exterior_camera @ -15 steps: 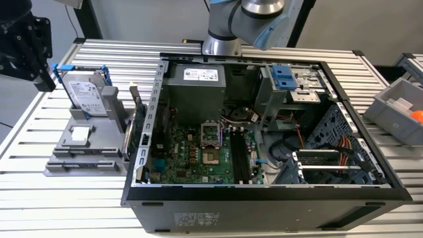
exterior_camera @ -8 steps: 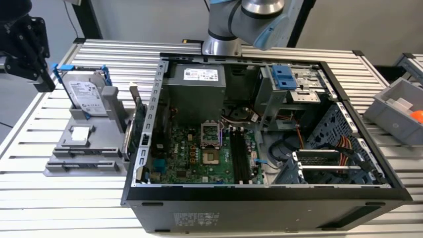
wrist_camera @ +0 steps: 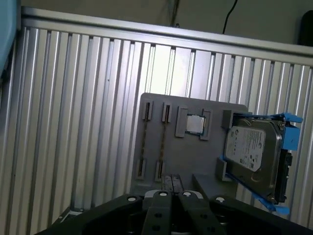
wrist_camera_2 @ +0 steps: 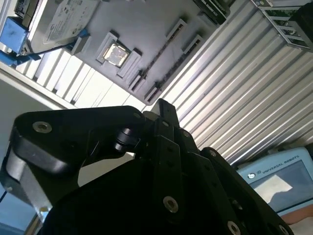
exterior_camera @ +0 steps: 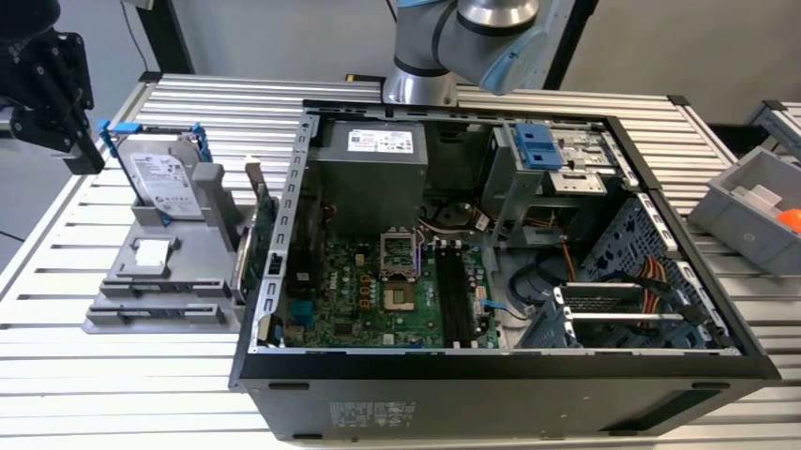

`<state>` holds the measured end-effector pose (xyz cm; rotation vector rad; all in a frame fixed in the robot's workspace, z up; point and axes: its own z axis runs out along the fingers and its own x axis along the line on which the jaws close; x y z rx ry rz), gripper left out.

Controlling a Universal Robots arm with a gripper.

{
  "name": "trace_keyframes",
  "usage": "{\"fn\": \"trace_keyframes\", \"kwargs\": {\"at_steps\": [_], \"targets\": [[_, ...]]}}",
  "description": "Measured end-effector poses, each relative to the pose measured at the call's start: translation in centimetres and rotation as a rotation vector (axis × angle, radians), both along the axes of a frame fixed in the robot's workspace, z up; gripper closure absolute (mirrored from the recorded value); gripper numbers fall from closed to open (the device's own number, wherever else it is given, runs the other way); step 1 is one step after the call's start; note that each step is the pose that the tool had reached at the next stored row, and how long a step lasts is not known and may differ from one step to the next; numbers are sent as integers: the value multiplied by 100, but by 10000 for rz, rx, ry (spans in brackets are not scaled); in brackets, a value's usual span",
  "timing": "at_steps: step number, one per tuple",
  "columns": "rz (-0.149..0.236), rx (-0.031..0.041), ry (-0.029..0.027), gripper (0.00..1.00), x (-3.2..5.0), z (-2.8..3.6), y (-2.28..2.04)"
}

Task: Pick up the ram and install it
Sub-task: 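Pick up the ram and move it above insertion slot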

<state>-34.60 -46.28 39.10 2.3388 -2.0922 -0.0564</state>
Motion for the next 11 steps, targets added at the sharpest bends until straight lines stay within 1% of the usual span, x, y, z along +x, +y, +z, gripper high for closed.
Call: {"fn": "trace_keyframes", "kwargs": {"at_steps": [1,2,11], "targets": [[0,0,-1,100,0,0,0],[1,0,0,0,0,0,0],[6,0,0,0,0,0,0]]}}
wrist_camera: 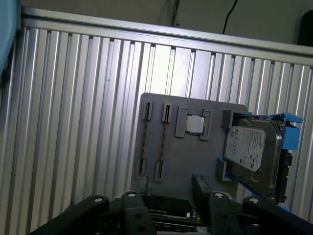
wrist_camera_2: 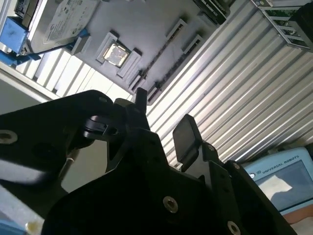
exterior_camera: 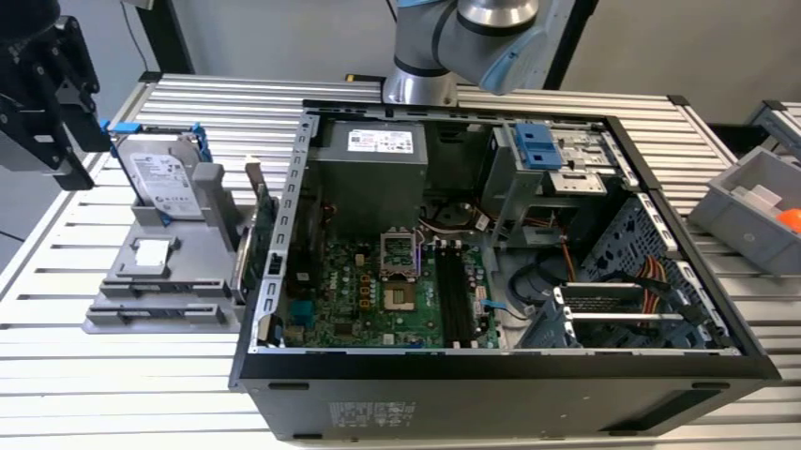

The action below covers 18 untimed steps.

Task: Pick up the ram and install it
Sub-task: 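Pick up the ram and move it above insertion slot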

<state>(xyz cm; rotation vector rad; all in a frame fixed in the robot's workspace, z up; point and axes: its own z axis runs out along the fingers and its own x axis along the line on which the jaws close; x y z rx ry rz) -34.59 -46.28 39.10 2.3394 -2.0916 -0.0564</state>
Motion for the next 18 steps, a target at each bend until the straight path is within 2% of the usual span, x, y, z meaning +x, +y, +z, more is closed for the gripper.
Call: {"fn": "trace_keyframes", "kwargs": {"at_steps": [3,7,9,12,15,18], "targets": [[-73,-2,1,0,0,0,0],[-705,1,-1,0,0,-11,0],[-896,1,-3,0,0,-27,0],[-954,1,-31,0,0,-65,0],[-955,4,-91,0,-5,-113,-1],[-936,5,-107,0,-7,-161,-5]]}}
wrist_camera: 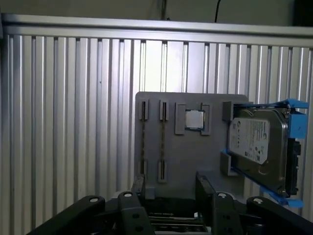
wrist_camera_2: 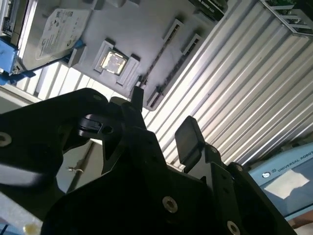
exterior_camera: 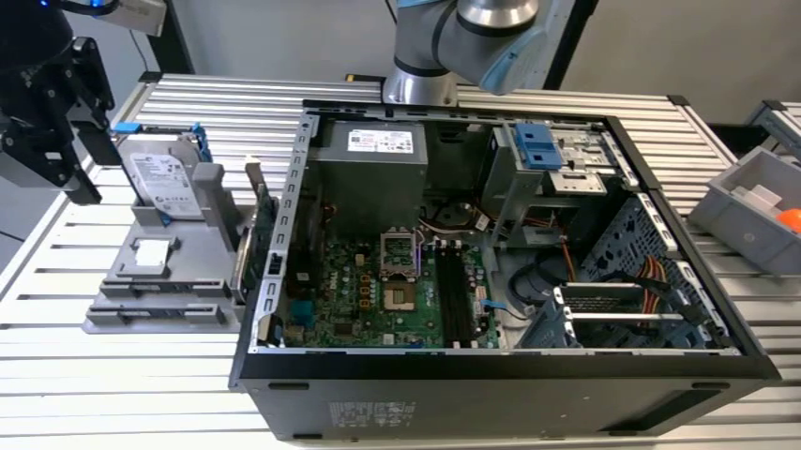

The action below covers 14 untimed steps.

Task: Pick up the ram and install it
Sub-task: 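Pick up the ram and move it above insertion slot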

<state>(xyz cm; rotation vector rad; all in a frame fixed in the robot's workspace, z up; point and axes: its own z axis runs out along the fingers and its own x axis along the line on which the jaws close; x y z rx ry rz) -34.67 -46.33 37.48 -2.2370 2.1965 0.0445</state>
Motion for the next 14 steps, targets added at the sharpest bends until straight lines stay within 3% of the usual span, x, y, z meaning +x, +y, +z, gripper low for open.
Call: {"fn": "trace_keyframes", "kwargs": {"at_steps": [14], "targets": [[28,-3,-24,0,-16,-213,-60]]}}
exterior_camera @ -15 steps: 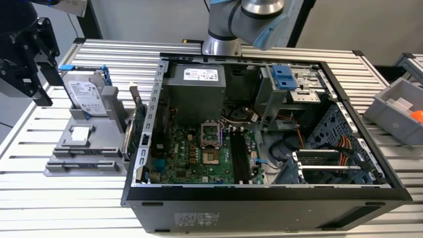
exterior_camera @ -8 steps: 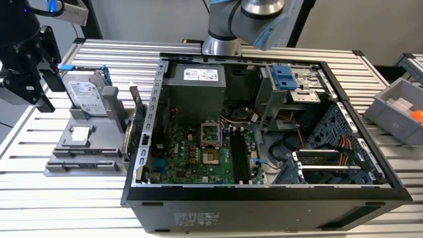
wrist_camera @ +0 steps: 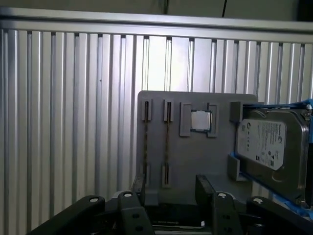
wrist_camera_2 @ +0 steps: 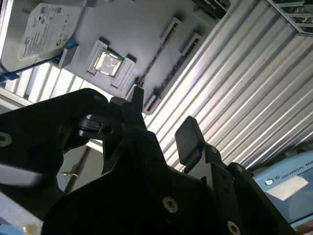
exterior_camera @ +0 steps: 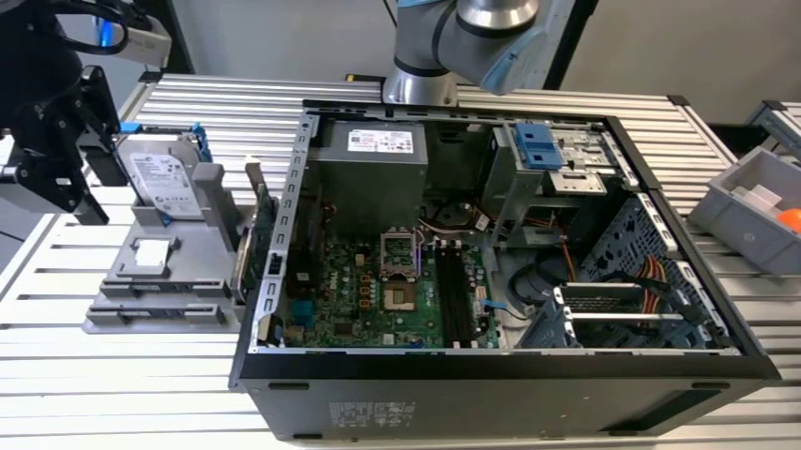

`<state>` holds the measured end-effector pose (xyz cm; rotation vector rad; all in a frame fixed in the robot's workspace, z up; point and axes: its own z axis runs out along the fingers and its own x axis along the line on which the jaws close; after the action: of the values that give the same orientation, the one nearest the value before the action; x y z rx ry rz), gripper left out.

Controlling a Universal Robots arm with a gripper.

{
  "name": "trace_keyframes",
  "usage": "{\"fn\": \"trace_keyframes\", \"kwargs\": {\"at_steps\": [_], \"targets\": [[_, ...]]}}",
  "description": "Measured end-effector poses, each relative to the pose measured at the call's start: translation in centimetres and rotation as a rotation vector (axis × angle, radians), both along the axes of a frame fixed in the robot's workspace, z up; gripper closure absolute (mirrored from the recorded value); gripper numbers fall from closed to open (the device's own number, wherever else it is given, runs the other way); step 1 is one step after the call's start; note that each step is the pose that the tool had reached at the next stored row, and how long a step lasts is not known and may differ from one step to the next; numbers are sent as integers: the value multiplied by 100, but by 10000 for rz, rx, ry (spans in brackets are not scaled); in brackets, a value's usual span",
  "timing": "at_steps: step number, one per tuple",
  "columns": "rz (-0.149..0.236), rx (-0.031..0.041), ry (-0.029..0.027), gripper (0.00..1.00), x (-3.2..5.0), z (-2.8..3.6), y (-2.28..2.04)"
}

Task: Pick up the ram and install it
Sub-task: 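Pick up the ram and move it above insertion slot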

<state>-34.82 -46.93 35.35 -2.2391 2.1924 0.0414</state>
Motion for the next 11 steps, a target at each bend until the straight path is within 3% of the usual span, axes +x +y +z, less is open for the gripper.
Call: {"fn": "trace_keyframes", "kwargs": {"at_steps": [11], "targets": [[0,-11,-1,0,-4,-175,-8]]}}
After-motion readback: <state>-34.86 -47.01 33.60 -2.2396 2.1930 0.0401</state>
